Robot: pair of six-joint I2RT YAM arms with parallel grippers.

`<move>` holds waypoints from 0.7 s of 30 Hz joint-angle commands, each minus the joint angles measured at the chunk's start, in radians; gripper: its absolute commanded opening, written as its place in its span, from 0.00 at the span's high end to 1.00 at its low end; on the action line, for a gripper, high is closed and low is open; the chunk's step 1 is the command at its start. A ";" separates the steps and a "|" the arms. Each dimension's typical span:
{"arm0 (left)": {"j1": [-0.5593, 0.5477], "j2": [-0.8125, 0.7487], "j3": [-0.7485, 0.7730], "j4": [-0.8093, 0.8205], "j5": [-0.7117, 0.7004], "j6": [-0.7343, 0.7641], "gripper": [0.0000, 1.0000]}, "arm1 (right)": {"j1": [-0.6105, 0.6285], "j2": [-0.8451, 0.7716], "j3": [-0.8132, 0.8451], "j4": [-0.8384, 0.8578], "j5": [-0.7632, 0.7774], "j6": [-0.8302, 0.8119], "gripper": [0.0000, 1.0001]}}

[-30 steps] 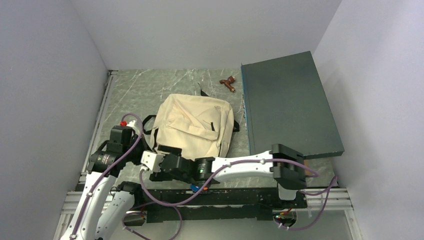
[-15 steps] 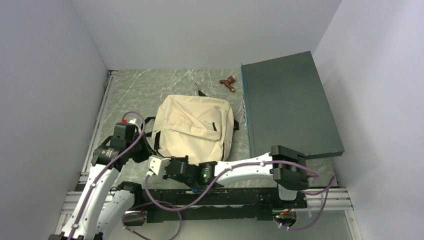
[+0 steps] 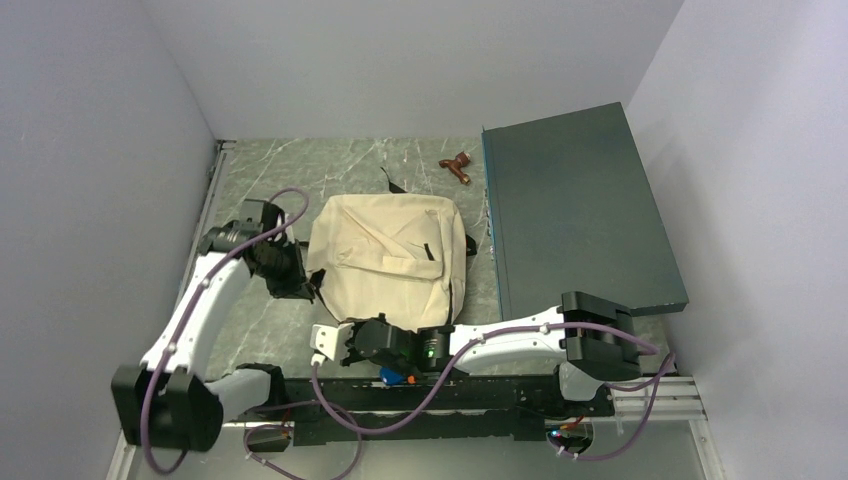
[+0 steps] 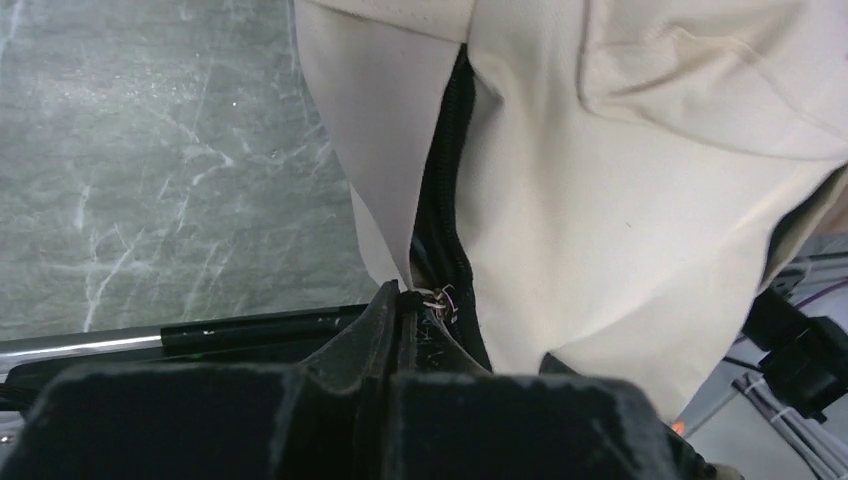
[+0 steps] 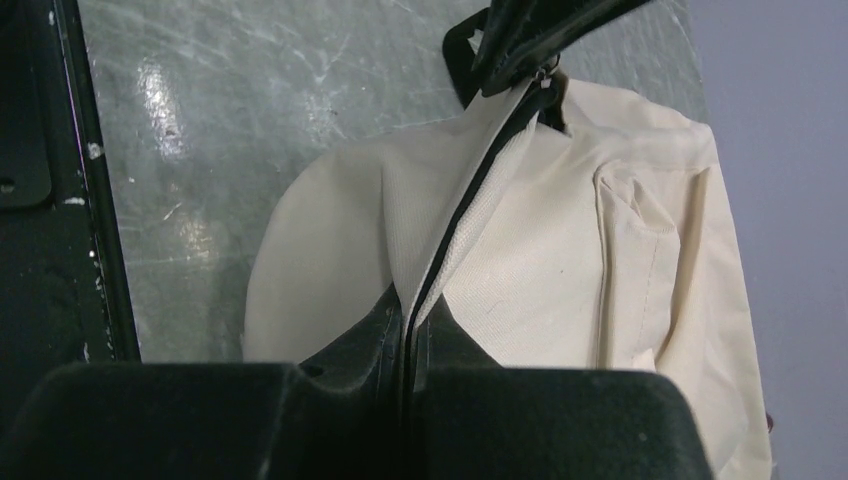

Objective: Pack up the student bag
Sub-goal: Zip the student bag at the center of the board.

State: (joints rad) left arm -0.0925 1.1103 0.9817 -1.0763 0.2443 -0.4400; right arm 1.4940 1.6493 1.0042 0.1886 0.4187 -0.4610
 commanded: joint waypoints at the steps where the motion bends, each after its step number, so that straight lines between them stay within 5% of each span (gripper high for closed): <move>1: 0.061 0.146 0.104 0.271 -0.268 0.111 1.00 | 0.071 -0.030 -0.013 -0.061 -0.175 -0.052 1.00; 11: 0.072 0.269 0.229 0.227 -0.609 0.226 1.00 | 0.071 -0.009 -0.021 -0.024 -0.181 -0.046 1.00; 21: 0.073 0.374 0.238 0.258 -0.285 0.229 1.00 | 0.071 0.037 0.027 0.014 -0.196 -0.057 1.00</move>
State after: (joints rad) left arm -0.0822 1.4696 1.1614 -1.2232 0.1528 -0.2554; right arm 1.4910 1.6970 1.0027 0.2203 0.3664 -0.5251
